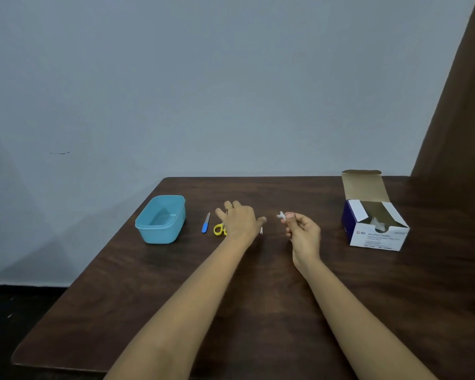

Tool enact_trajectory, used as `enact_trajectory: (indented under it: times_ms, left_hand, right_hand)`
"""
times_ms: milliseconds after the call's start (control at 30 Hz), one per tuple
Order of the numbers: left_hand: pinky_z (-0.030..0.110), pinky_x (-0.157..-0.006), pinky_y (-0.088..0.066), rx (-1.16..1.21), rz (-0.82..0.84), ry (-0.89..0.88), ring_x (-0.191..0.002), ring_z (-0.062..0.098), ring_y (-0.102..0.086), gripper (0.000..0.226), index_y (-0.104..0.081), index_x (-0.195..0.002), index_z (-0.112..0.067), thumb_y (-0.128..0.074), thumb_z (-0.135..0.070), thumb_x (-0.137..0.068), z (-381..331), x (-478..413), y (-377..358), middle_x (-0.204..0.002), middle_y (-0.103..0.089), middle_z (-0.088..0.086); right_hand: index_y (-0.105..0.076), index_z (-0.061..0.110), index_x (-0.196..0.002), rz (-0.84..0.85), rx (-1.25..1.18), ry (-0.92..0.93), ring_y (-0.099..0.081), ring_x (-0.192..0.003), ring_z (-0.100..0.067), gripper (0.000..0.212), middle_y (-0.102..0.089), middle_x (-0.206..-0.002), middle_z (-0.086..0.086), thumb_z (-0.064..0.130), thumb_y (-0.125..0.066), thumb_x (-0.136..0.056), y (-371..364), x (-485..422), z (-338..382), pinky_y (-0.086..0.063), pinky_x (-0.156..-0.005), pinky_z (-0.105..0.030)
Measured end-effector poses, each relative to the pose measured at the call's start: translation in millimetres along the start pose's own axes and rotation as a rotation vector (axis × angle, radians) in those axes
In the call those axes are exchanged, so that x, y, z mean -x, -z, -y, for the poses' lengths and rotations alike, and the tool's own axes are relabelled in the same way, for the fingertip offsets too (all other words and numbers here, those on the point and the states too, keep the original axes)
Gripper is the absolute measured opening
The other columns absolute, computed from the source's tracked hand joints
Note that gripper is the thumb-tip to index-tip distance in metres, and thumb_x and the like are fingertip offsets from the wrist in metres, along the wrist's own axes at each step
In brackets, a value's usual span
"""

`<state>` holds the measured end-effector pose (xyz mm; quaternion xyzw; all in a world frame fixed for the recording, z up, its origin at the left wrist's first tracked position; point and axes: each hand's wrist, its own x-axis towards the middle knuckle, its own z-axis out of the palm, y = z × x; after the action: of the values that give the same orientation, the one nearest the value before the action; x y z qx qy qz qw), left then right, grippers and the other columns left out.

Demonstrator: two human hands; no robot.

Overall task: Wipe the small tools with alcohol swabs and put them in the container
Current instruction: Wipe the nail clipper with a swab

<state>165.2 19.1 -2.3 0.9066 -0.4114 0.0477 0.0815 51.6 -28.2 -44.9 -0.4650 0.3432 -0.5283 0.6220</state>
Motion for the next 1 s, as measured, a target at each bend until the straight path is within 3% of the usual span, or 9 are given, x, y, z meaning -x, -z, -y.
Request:
enact_trajectory:
  times_ms: [100, 200, 333, 500, 600, 767, 867, 1000]
  left_hand:
    - [0.052, -0.106, -0.023, -0.042, 0.018, -0.017, -0.132, 0.033, -0.032, 0.058, -0.062, -0.117, -0.011, -0.055, -0.060, -0.086, -8, 1, -2, -0.133, -0.050, 0.011]
    - [0.050, -0.104, -0.025, -0.050, 0.012, -0.012, -0.130, 0.032, -0.034, 0.047, -0.060, -0.118, -0.012, -0.061, -0.046, -0.087, -13, 0, -4, -0.128, -0.055, 0.010]
    - [0.050, -0.104, -0.024, -0.046, 0.014, -0.013, -0.130, 0.032, -0.033, 0.031, -0.060, -0.119, -0.009, -0.057, -0.025, -0.093, -17, 1, -5, -0.126, -0.055, 0.010]
    - [0.048, -0.103, -0.028, -0.029, 0.010, -0.079, -0.126, 0.031, -0.037, 0.027, -0.061, -0.116, -0.007, -0.051, -0.020, -0.095, -16, 5, -4, -0.123, -0.056, 0.012]
    - [0.041, -0.092, -0.044, 0.336, -0.046, -0.072, -0.111, 0.028, -0.051, 0.024, -0.061, -0.107, -0.005, -0.047, -0.023, -0.098, -14, 9, -3, -0.110, -0.061, 0.012]
    - [0.026, -0.069, -0.058, 1.405, 0.103, 0.153, -0.081, 0.015, -0.072, 0.010, -0.052, -0.094, -0.008, -0.048, -0.016, -0.098, -14, 39, 1, -0.093, -0.071, 0.009]
    - [0.024, -0.066, -0.057, 1.731, 0.182, 0.215, -0.082, 0.017, -0.073, 0.009, -0.054, -0.092, -0.005, -0.052, -0.012, -0.097, -18, 56, 1, -0.085, -0.073, 0.009]
    - [0.023, -0.069, -0.057, 2.010, 0.282, 0.267, -0.083, 0.016, -0.072, 0.021, -0.058, -0.108, 0.000, -0.065, -0.005, -0.089, -16, 68, -4, -0.088, -0.074, 0.010]
  right_hand:
    - [-0.068, 0.007, -0.102, -0.011, -0.009, -0.044, -0.051, -0.066, -0.008, 0.013, -0.066, -0.081, -0.002, 0.008, -0.064, -0.089, 2, -1, 1, -0.046, -0.060, -0.020]
    - [-0.069, 0.007, -0.101, -0.024, -0.022, -0.065, -0.053, -0.068, -0.009, 0.017, -0.066, -0.083, -0.002, 0.009, -0.071, -0.084, 2, 0, 3, -0.047, -0.062, -0.022]
    - [-0.069, 0.009, -0.095, -0.039, -0.038, -0.072, -0.053, -0.069, -0.009, 0.013, -0.066, -0.083, -0.003, 0.009, -0.072, -0.082, 2, 2, 5, -0.046, -0.062, -0.024]
    - [-0.068, 0.012, -0.102, -0.041, -0.021, -0.122, -0.058, -0.080, -0.012, 0.018, -0.067, -0.094, -0.004, 0.007, -0.068, -0.084, 4, -2, 8, -0.050, -0.071, -0.026]
    - [-0.069, 0.015, -0.106, -0.045, -0.025, -0.123, -0.057, -0.084, -0.013, 0.021, -0.068, -0.099, -0.003, 0.007, -0.065, -0.087, 7, -3, 11, -0.049, -0.073, -0.026]
    - [-0.073, 0.012, -0.106, 0.017, -0.036, -0.121, -0.054, -0.076, -0.014, 0.021, -0.068, -0.089, -0.004, 0.005, -0.063, -0.089, 11, -1, 15, -0.047, -0.065, -0.023]
    - [-0.074, 0.016, -0.099, 0.068, -0.020, -0.096, -0.059, -0.082, -0.016, 0.018, -0.071, -0.096, -0.007, 0.006, -0.064, -0.088, 12, 2, 16, -0.048, -0.070, -0.027]
    - [-0.075, 0.017, -0.096, 0.085, -0.016, -0.097, -0.059, -0.079, -0.016, 0.017, -0.072, -0.094, -0.009, 0.006, -0.065, -0.087, 14, 4, 17, -0.048, -0.068, -0.027]
